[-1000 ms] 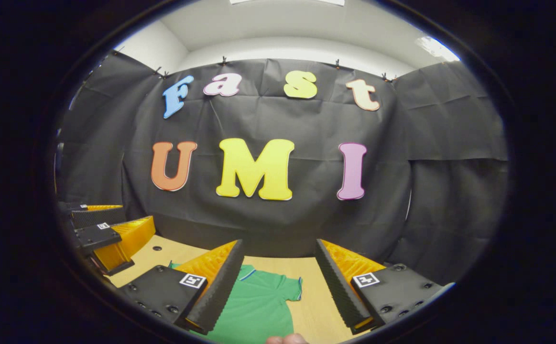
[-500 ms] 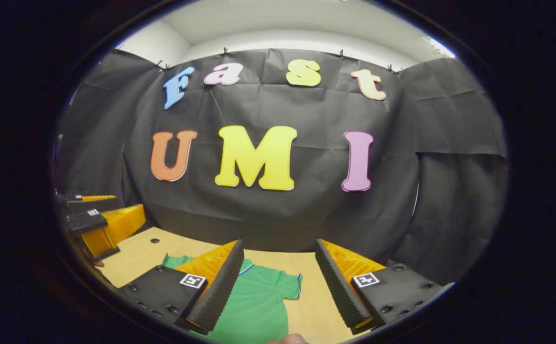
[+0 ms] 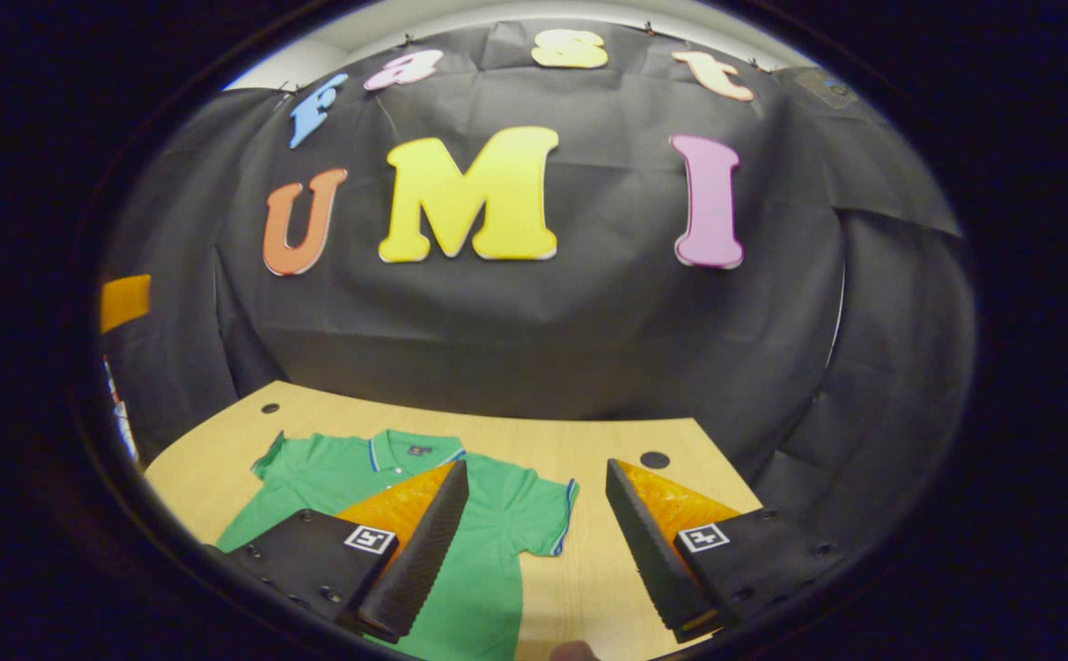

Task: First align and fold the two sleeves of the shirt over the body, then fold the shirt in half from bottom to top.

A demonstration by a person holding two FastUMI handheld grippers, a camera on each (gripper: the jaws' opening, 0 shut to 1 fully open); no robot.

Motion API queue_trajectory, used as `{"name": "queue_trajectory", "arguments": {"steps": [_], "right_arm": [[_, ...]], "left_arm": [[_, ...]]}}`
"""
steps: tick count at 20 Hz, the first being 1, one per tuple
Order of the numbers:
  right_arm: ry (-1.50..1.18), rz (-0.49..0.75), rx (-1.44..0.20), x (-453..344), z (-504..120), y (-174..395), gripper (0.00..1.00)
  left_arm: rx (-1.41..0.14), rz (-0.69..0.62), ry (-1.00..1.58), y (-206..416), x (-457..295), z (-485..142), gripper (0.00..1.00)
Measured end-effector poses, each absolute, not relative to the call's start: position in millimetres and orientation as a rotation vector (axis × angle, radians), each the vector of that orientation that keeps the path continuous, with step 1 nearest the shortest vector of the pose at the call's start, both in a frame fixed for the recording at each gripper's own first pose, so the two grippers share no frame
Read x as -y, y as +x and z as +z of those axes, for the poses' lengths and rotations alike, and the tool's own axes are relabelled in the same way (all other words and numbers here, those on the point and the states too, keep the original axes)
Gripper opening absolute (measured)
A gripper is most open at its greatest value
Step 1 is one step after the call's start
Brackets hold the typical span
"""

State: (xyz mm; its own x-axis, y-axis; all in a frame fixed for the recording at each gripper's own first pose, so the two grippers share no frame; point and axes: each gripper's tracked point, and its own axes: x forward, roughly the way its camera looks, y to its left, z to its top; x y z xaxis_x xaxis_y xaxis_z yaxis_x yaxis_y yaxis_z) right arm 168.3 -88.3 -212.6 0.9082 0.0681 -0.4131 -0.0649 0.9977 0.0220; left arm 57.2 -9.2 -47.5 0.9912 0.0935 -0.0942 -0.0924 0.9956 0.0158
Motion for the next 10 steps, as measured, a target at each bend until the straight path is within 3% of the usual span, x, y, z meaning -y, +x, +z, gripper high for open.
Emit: {"name": "queue_trajectory", "arguments": {"steps": [4,5,10], "right_arm": [[0.067,0.066,-0.559,103.8,-278.3,202.2,0.97],[0.073,0.064,-0.583,106.3,-292.0,210.1,0.94],[0.075,0.082,-0.634,103.9,-348.9,248.3,0.96]], "left_arm": [[-0.12,0.128,0.012,63.2,7.6,-57.9,0.98],[-0.127,0.138,0.016,65.5,7.5,-60.1,0.98],[-0.161,0.181,0.019,67.9,4.9,-72.9,0.99]]}}
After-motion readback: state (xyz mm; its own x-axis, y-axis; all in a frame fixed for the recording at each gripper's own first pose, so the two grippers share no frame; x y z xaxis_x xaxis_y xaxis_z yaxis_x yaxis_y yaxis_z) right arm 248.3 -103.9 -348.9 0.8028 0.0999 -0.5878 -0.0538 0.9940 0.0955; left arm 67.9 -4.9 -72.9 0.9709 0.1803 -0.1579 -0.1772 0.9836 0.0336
